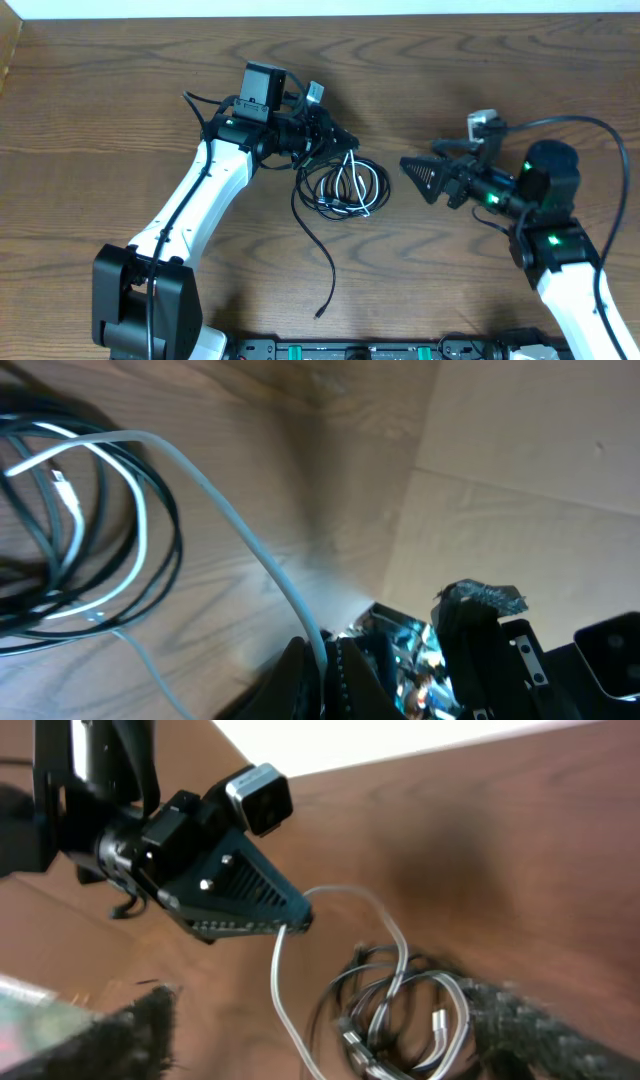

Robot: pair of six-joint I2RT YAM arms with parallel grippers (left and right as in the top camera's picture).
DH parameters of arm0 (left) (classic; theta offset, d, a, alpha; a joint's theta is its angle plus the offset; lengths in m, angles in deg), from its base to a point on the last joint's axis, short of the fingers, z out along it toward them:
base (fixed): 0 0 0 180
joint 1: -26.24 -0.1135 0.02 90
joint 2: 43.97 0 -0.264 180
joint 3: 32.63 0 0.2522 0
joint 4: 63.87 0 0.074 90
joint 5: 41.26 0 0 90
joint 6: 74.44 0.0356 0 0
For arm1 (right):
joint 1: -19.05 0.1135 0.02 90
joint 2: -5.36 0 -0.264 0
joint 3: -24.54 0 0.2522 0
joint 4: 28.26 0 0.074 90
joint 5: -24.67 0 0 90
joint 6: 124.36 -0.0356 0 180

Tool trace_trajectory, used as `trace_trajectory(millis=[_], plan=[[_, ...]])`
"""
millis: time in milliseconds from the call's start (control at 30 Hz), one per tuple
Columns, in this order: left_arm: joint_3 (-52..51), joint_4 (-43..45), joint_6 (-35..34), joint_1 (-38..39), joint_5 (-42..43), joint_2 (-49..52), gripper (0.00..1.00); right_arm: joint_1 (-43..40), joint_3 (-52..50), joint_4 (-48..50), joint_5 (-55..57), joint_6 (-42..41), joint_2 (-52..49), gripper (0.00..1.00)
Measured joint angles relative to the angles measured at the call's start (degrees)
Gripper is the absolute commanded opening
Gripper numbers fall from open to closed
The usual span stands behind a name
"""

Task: Untangle cables
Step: 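Reach the right gripper toward the bundle near the left gripper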

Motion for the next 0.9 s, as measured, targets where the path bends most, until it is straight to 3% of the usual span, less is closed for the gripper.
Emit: trace_trajectory(millis=[267, 600, 700, 900], plan=[[0.00, -0.04, -0.81, 1.81, -7.34, 0.00, 0.08, 0.02, 0.02, 2.27, -3.91, -2.05, -10.16, 0.87], [0.00, 1.18, -4.46, 6.05, -11.58, 0.00, 0.08, 4.76, 0.02, 9.66, -4.68, -3.76, -17.16, 0.83], [0.00, 1.77, -6.08, 6.47, -11.85, 0.00, 0.08, 7.37, 0.02, 11.74, -4.52, -4.04, -17.49, 0.72], [0.00, 4.31, -8.70, 6.75, -10.23, 0.00, 0.08, 11.58, 0.02, 11.87, 1.29, -6.51, -17.70, 0.60]])
